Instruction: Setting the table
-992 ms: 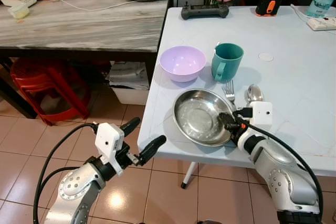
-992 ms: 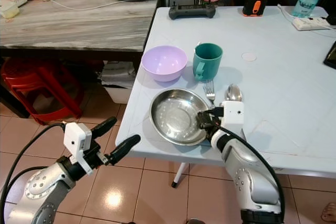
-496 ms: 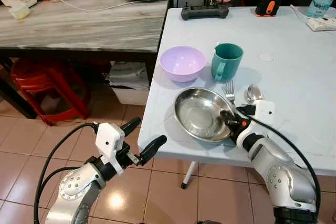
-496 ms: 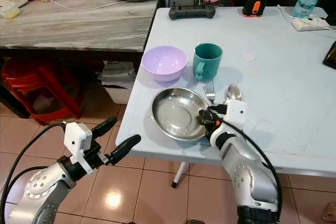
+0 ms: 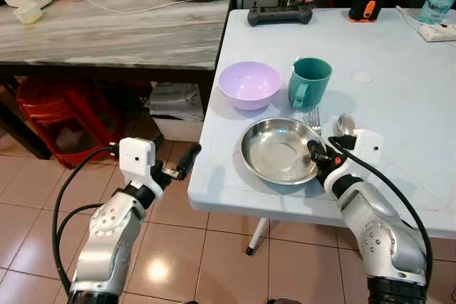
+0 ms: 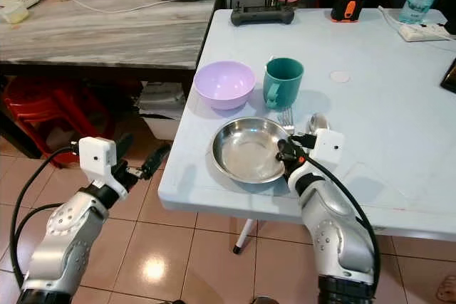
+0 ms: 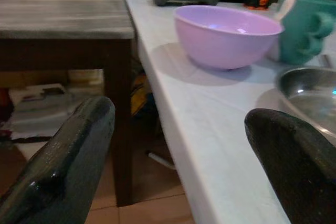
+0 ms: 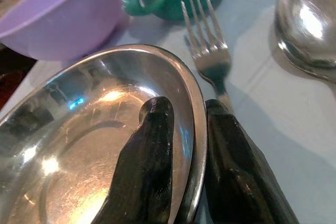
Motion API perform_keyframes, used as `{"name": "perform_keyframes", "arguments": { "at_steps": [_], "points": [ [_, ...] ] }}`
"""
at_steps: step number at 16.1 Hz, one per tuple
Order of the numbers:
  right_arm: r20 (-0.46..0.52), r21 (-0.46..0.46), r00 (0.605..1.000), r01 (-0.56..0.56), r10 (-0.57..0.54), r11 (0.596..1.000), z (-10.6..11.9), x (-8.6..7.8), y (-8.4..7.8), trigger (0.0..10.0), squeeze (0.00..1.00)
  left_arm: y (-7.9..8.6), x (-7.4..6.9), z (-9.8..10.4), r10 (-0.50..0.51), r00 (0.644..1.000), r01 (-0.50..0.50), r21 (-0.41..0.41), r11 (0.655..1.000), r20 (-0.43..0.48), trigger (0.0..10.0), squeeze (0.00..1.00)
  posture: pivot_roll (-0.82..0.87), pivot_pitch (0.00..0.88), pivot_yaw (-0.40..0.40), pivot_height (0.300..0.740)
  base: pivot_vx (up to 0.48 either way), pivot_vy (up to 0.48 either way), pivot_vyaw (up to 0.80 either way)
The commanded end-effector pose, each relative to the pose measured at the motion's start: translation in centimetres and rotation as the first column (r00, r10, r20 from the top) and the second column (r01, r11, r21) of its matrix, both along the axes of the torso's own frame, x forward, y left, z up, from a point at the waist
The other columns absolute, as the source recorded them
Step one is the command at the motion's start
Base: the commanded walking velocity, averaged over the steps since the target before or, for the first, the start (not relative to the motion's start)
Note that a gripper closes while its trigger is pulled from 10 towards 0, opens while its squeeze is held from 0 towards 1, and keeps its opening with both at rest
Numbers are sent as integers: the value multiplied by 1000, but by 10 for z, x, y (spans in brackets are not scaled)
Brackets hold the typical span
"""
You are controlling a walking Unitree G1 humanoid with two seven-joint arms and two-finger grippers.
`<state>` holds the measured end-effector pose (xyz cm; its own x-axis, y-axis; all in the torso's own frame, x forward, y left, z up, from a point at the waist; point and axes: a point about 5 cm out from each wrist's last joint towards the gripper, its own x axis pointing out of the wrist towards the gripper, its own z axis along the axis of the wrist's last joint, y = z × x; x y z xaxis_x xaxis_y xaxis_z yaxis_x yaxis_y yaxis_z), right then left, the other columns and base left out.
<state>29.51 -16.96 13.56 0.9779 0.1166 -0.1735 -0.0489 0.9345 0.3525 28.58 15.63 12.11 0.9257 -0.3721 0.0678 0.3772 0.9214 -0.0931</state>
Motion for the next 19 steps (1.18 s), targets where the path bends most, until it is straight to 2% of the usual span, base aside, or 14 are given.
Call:
{"name": "perform_keyframes", "arguments": {
  "at_steps": [1,3,5,8,15,19],
  "points": [
    [55,-4,998,12,-12,1000,12,0,1,10000,0,4,2,0,27,1000,-27,7,1000,5,10000,0,-142,105,57,740,0,0,0],
    [146,-53,989,37,-29,998,26,-2,2,10000,0,4,10,2,64,998,-63,-24,998,19,10000,0,-143,96,59,740,0,0,0],
    [183,-69,983,48,-34,996,31,-5,3,10000,0,6,11,0,120,993,-120,-60,991,-3,10000,0,-149,93,60,740,0,0,0],
    [193,-82,981,46,-30,996,31,-9,6,10000,0,4,9,-3,122,992,-122,-62,991,-9,10000,0,-149,90,61,740,0,172,-356],
    [198,-80,980,-2,18,997,28,-13,19,10000,0,0,8,-7,117,993,-117,-63,991,-9,10000,0,-150,85,66,740,0,410,-754],
    [195,-62,980,-34,45,997,27,-15,27,10000,0,-1,8,-8,117,993,-117,-62,991,-10,10000,0,-145,81,64,740,0,474,-227]
  ]
}}
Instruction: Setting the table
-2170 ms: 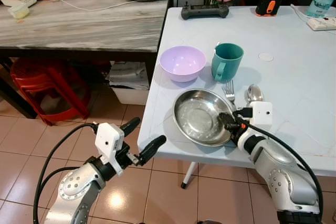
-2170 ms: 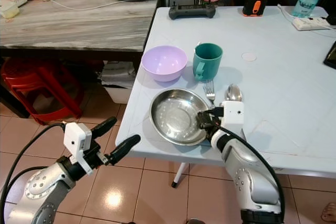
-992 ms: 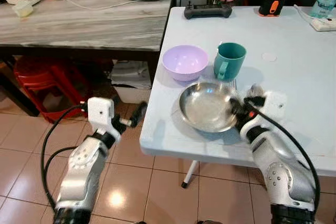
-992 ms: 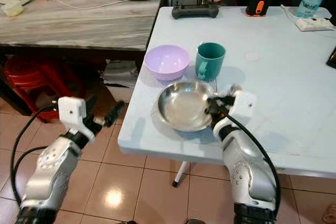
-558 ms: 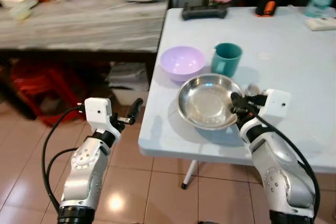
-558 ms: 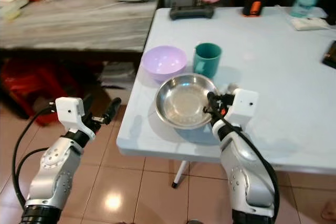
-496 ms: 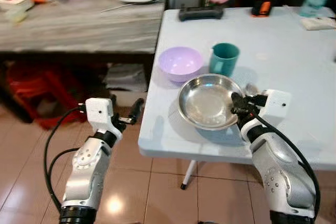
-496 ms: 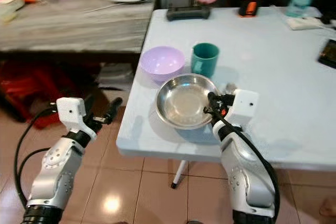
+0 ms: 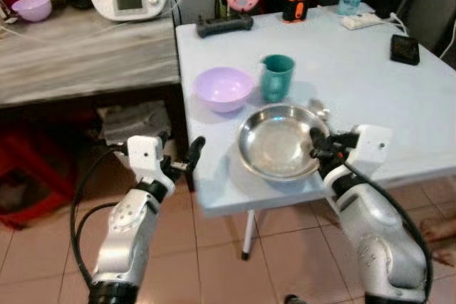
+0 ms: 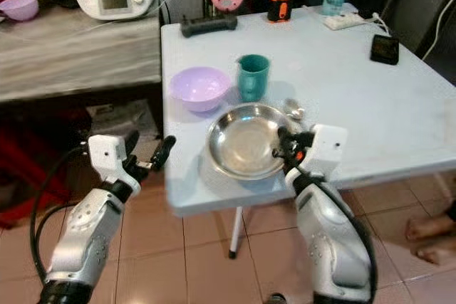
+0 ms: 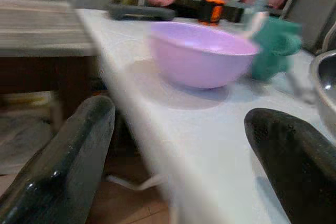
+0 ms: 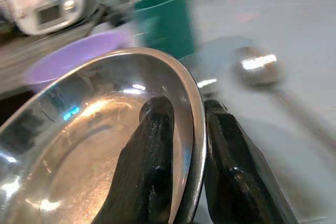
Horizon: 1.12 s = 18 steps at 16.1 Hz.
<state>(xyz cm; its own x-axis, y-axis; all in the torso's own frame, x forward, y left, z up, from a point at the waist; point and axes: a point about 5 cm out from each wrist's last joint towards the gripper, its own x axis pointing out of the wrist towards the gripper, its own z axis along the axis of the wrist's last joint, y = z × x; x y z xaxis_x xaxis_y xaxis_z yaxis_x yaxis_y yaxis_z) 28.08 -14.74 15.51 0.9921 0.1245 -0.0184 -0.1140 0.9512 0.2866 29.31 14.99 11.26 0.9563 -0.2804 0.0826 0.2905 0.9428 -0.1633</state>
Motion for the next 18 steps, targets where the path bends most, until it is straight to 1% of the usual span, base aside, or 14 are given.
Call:
{"name": "perform_keyframes", "arguments": {
  "at_steps": [1,7,11,14,18],
  "points": [
    [28,19,999,-23,22,1000,7,0,6,10000,0,6,0,0,32,999,-32,9,999,3,10000,0,-145,81,64,740,0,476,0],
    [44,17,999,-22,21,1000,8,-1,5,10000,0,4,3,0,36,999,-36,4,999,8,10000,0,-149,82,67,740,0,479,0],
    [36,10,999,-16,16,1000,6,-2,3,10000,0,4,2,0,33,999,-33,6,999,7,10000,0,-150,84,68,740,0,480,406],
    [36,10,999,-13,12,1000,6,-2,2,10000,0,7,3,-1,37,999,-37,13,999,6,10000,0,-149,90,69,740,0,480,402],
    [36,4,999,-10,10,1000,5,-2,2,10000,0,2,4,2,30,999,-30,10,1000,13,10000,0,-151,89,70,740,0,480,497]
  ]
}}
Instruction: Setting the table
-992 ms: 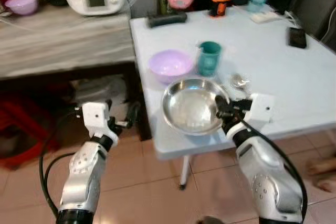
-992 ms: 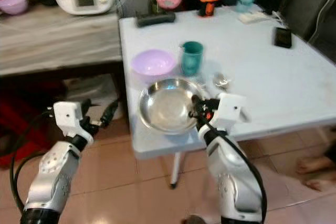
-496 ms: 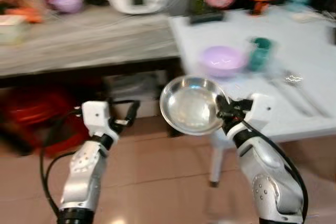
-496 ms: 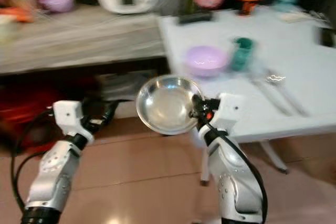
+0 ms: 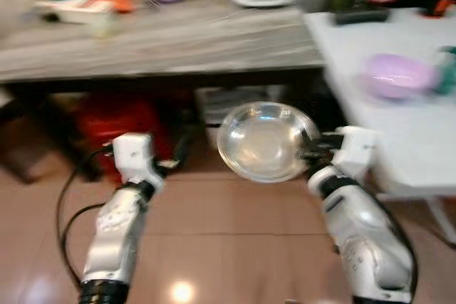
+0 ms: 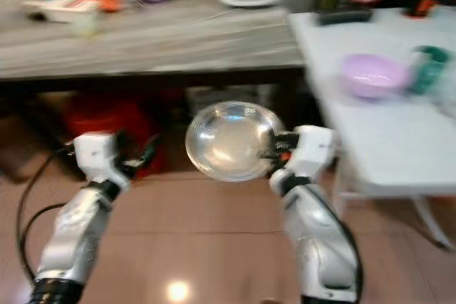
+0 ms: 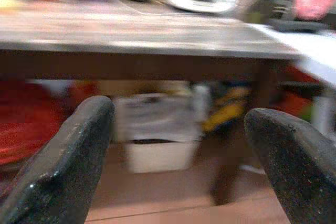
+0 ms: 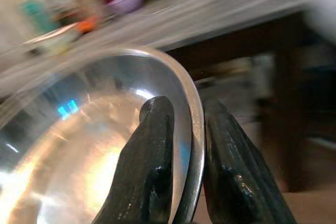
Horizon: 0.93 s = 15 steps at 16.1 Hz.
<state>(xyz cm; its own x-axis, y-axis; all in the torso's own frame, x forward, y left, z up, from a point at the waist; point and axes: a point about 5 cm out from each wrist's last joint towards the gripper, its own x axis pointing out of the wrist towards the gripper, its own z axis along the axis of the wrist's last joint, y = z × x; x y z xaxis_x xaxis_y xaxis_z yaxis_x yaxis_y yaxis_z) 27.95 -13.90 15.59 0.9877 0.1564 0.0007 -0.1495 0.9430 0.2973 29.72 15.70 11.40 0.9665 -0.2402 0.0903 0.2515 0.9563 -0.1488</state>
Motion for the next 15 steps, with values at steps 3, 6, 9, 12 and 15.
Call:
{"name": "perform_keyframes", "arguments": {
  "at_steps": [3,6,9,12,15],
  "points": [
    [16,-10,1000,27,-27,1000,3,-1,-8,10000,0,-5,0,0,-13,1000,13,0,1000,0,10000,0,-152,90,71,740,0,480,494],
    [16,-10,999,28,-28,1000,3,-1,-7,10000,0,-5,0,0,-10,1000,10,2,1000,0,10000,0,-150,90,71,740,0,480,488],
    [17,-11,999,38,-37,999,2,0,-8,10000,0,-4,0,1,-11,1000,10,4,1000,6,10000,0,-151,91,73,740,0,137,0],
    [38,-29,998,60,-59,998,4,-1,-11,10000,0,-2,-1,2,-34,999,33,12,999,16,10000,0,-151,91,73,740,0,0,0],
    [77,-77,993,95,-89,992,8,-5,-16,10000,0,7,-5,-2,-15,1000,14,27,1000,15,10000,0,-151,91,73,740,180,0,0]
  ]
}}
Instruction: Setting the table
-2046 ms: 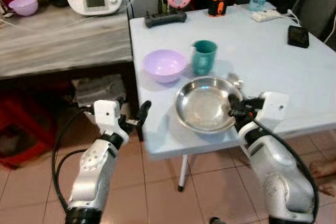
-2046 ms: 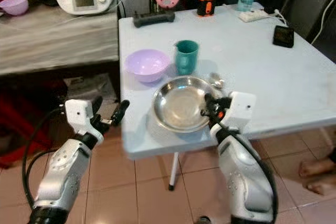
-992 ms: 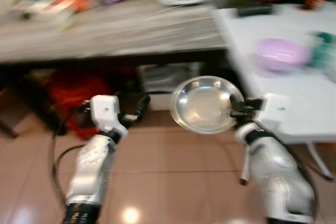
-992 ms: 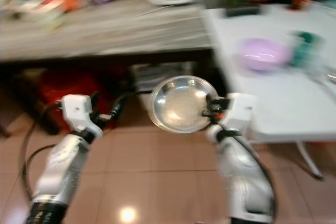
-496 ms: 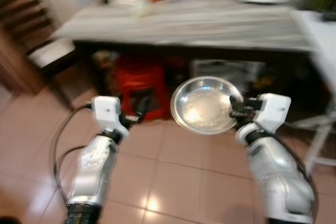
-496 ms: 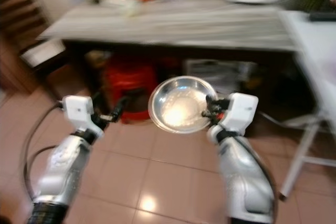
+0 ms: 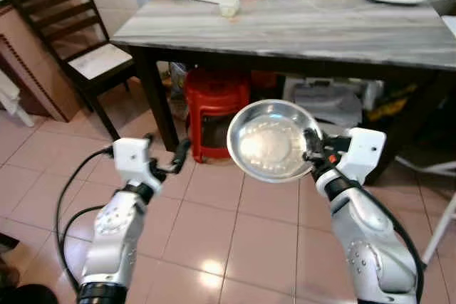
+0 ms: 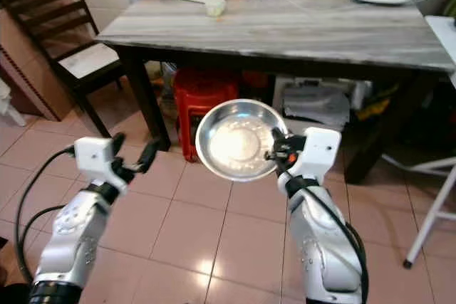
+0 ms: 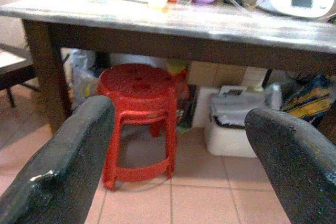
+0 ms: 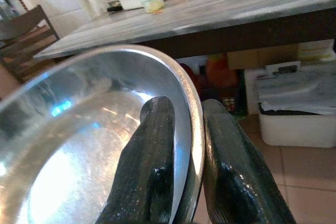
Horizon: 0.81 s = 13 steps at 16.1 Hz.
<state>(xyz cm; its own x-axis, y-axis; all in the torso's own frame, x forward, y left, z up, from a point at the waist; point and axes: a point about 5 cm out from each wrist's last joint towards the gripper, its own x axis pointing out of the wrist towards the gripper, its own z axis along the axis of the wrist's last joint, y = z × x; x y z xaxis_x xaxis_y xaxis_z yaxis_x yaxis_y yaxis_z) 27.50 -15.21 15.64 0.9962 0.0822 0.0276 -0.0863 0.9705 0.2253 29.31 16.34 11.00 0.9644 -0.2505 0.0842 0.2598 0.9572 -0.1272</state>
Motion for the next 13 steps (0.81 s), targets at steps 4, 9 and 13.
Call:
{"name": "perform_keyframes", "arguments": {
  "at_steps": [4,9,13],
  "points": [
    [49,-60,995,85,-82,995,7,-10,-14,10000,0,3,-8,-3,2,1000,-2,11,1000,1,10000,0,-153,94,71,740,350,0,0],
    [49,-64,995,86,-83,994,6,-11,-14,10000,0,-2,-9,-3,-9,1000,9,1,1000,6,10000,0,-156,91,71,740,390,0,0],
    [49,-70,996,73,-70,995,5,-11,-12,10000,0,0,-9,-3,1,1000,-1,6,1000,4,10000,0,-152,88,68,740,399,0,0]
  ]
}}
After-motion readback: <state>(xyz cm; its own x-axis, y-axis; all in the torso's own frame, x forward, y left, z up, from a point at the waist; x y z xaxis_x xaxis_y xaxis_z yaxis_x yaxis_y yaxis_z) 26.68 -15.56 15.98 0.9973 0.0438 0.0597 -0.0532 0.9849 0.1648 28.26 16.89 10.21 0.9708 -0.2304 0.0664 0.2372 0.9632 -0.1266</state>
